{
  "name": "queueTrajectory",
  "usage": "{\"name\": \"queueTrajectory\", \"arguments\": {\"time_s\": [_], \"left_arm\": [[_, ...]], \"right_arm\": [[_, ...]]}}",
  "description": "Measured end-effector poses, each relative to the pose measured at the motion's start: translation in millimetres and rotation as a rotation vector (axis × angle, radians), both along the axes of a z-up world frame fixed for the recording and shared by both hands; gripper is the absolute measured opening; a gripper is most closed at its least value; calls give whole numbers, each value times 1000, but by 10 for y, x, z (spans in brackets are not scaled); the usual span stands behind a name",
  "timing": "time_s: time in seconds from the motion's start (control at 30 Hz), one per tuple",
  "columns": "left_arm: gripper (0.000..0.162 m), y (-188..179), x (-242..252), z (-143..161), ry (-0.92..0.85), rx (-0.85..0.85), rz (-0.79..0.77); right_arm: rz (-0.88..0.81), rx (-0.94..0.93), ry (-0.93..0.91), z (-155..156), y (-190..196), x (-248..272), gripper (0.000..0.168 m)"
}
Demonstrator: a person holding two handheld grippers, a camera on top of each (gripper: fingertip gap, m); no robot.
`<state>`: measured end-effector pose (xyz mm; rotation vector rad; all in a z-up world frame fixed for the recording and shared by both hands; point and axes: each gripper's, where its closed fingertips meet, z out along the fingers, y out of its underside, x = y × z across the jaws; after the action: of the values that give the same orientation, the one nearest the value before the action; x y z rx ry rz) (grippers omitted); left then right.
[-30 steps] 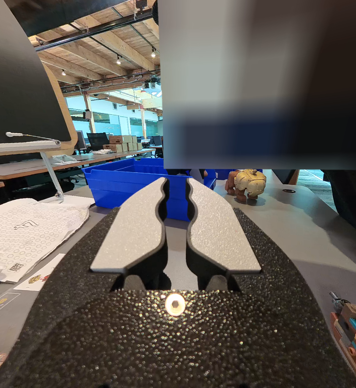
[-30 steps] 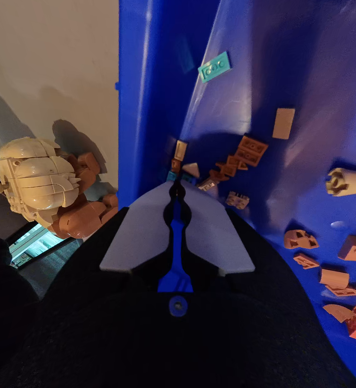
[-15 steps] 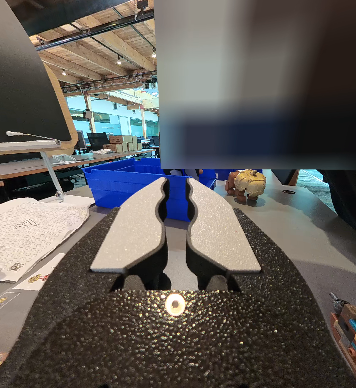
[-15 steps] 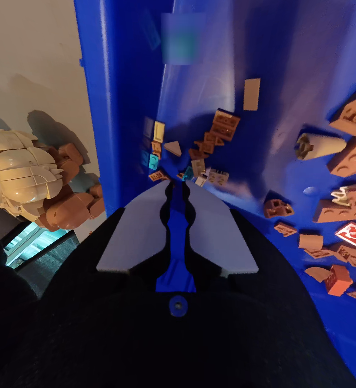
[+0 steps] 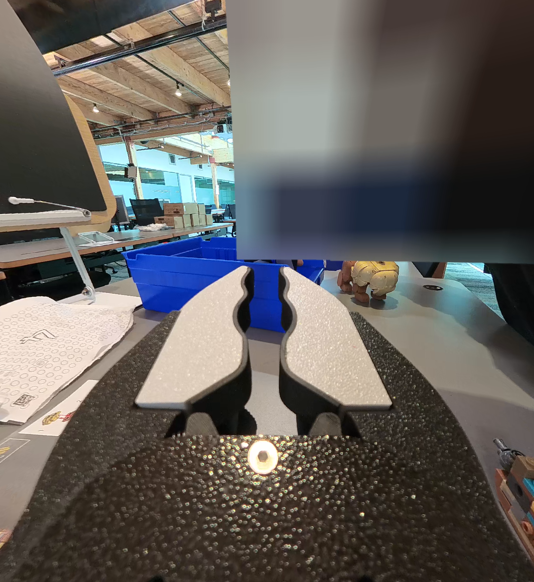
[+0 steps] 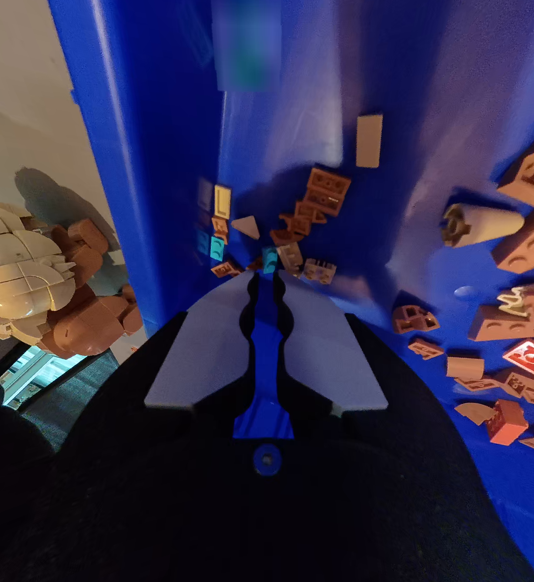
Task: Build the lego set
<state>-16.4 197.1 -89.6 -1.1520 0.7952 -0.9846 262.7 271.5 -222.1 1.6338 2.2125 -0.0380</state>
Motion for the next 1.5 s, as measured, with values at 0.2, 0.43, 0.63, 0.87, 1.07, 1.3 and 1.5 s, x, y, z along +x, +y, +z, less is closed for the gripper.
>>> {"name": "queueTrajectory", "arguments": {"time_s": [0.2,0.43,0.63,0.87,1.07,1.3,1.5], "left_arm": [[13,-2,2,-2,2,2,0],[13,-2,4,-4,4,3,1],[13,-3,3,-3,3,3,0],[13,-7,-4,0,-1,7,1],[13,-24,5,-10,14,19,8],[13,-64,35,-27,38,28,16],[13,-151,119,-55,76,51,0]], "right_arm": [[20,17,2,-20,-20,-22,8],[28,44,-2,-30,-27,-29,4],[26,66,-5,-14,-7,-26,4],[-15,105,70,226,-34,-114,3],[-110,39,339,653,-599,-667,3],[-256,175,545,620,-1299,-1584,3],[-272,270,592,189,-1556,-2011,3]]}}
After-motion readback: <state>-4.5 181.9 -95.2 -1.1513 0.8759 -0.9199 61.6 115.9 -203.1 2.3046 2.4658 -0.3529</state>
